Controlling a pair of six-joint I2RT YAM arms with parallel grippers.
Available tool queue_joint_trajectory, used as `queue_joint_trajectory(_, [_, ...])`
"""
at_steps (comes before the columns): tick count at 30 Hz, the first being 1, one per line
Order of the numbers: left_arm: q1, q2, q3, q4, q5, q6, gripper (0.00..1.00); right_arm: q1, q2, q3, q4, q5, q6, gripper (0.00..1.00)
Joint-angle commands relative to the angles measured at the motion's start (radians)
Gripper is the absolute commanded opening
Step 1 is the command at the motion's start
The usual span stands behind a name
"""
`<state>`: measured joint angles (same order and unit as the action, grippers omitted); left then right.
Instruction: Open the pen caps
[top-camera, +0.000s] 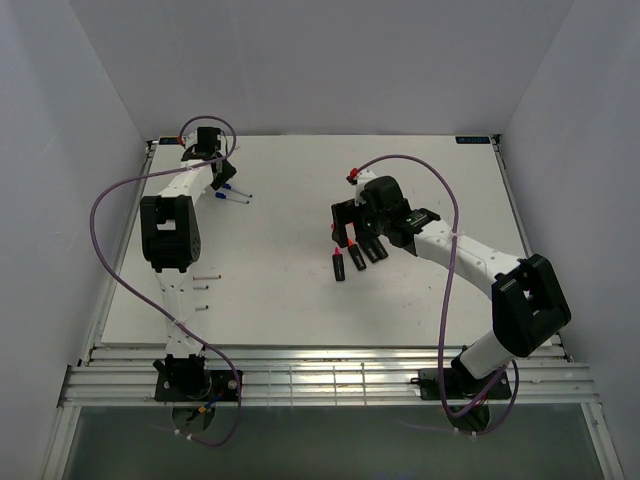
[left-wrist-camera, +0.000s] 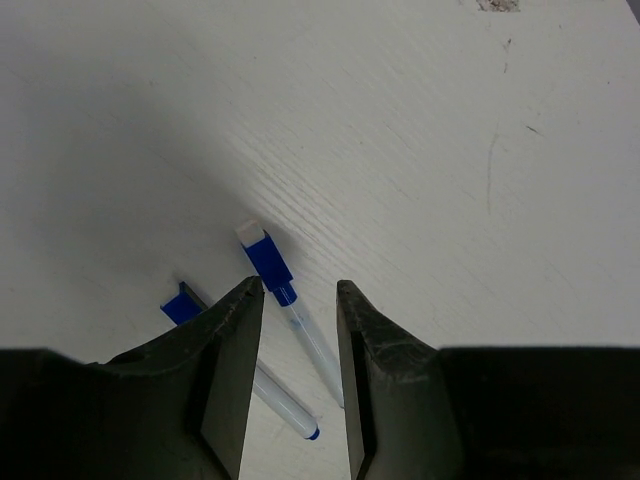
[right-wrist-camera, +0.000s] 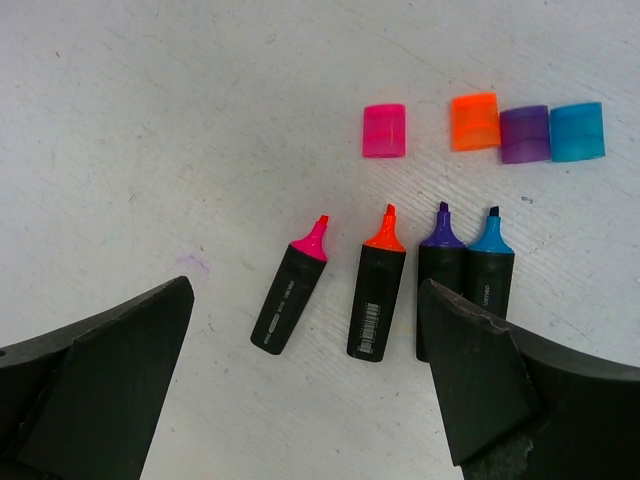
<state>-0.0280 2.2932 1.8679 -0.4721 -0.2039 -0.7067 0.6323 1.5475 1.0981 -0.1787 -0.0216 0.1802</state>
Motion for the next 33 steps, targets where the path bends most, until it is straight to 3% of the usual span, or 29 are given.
queue_joint_trajectory(1, [0.008,-0.017,0.048,-0.022,-0.023,0.007,0.47,-0.002,0.003,0.000,0.044,0.014,-0.015,0.99])
queue_joint_trajectory(22, [0.017,0.057,0.097,-0.054,-0.032,-0.023,0.52,-0.008,-0.001,-0.014,0.062,0.017,-0.016,0.99])
queue_joint_trajectory(33, [0.020,0.127,0.166,-0.109,-0.011,-0.016,0.49,-0.016,-0.009,-0.021,0.074,0.009,-0.018,0.99])
